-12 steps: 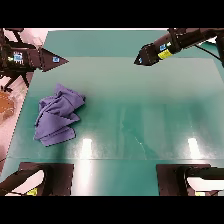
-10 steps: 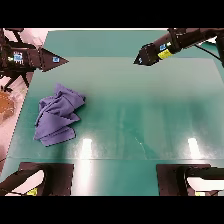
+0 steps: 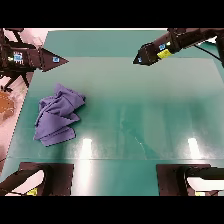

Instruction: Fold the shirts.

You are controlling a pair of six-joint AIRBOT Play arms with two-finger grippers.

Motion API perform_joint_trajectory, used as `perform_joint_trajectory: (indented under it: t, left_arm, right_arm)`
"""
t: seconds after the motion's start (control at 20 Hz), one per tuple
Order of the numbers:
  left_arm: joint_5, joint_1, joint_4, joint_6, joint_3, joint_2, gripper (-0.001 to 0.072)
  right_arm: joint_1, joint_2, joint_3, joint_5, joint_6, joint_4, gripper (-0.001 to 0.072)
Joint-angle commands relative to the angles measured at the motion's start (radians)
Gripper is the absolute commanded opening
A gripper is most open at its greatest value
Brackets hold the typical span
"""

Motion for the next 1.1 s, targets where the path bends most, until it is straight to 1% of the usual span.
perform_joint_trajectory:
  t: [0.0,0.15,0.25,0.4,0.55,0.65,0.7,0.75,0.85,0.9,0.95,1.0,1.05]
  left_arm:
    - [0.000,0.000,0.000,0.000,0.001,0.000,0.0024]
    - [0.010,0.000,0.000,0.000,0.001,0.000,0.0024]
    - [0.072,0.000,-0.038,-0.020,0.001,0.000,0.0024]
    - [0.087,0.000,-0.062,-0.027,0.002,0.000,0.0024]
    - [0.091,0.000,-0.105,-0.027,0.001,0.000,0.0024]
    - [0.145,0.000,-0.134,-0.026,0.002,0.000,0.0024]
    - [0.152,0.008,-0.118,-0.009,0.002,0.000,0.0025]
    - [0.154,0.018,-0.062,0.047,0.004,0.000,0.0024]
    - [0.063,0.050,0.118,0.052,0.011,0.001,0.0025]
    - [0.002,0.067,0.211,0.035,0.011,0.001,0.0076]
    - [-0.034,0.078,0.296,-0.025,0.011,0.001,0.0464]
    - [-0.033,0.089,0.388,-0.105,0.011,0.006,0.0699]
    - [-0.035,0.100,0.465,-0.129,0.011,0.016,0.0699]
  right_arm:
    - [0.001,0.001,0.001,0.007,0.000,0.036,0.0016]
    - [0.001,0.001,0.001,0.037,0.000,0.055,0.0015]
    - [0.008,0.000,0.000,0.077,0.000,0.055,0.0015]
    - [0.007,0.001,0.000,0.116,0.000,0.056,0.0016]
    - [0.019,0.000,0.000,0.118,0.000,0.058,0.0016]
    - [0.047,-0.004,0.000,0.118,0.000,0.058,0.0016]
    - [0.068,-0.013,0.000,0.118,0.000,0.057,0.0016]
    - [0.089,-0.026,0.000,0.118,0.000,0.057,0.0016]
    - [0.143,-0.063,0.000,0.116,-0.002,0.057,0.0016]
    - [0.168,-0.084,0.000,0.115,-0.020,0.057,0.0016]
    - [0.192,-0.103,0.000,0.115,-0.048,0.056,0.0016]
    - [0.217,-0.124,0.000,0.112,-0.064,0.055,0.0019]
    - [0.237,-0.140,0.000,0.106,-0.064,0.051,0.0114]
